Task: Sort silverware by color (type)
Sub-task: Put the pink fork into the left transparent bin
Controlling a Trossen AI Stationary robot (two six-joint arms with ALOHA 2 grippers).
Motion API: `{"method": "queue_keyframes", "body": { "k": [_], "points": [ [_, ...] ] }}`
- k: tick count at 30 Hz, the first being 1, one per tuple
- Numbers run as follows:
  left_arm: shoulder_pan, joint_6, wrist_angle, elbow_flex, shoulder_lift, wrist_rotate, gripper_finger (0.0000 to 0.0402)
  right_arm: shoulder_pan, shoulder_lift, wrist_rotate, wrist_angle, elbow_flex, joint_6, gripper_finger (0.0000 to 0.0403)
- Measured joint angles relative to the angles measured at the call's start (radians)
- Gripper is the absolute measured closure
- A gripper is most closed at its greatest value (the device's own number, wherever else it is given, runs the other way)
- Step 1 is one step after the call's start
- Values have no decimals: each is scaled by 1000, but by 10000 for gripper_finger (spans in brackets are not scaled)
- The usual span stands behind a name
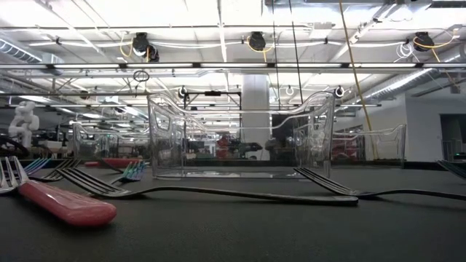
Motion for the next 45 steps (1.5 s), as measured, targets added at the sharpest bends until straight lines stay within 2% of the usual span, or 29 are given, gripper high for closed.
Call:
{"method": "queue_keyframes", "body": {
  "k": [8,12,16,27,33,45],
  "points": [
    [70,3,69,0,99,133,171,1,0,0,-17,0,5,373],
    [102,2,136,0,144,260,189,1,0,0,-23,0,7,372],
    [122,2,157,0,178,318,211,1,0,0,-24,0,7,372],
    [140,3,177,0,219,330,249,1,0,0,-40,0,7,370],
    [138,10,194,0,219,388,252,1,0,0,-45,0,7,370],
    [132,36,218,0,219,382,252,1,0,2,-47,0,0,369]
  ]
}}
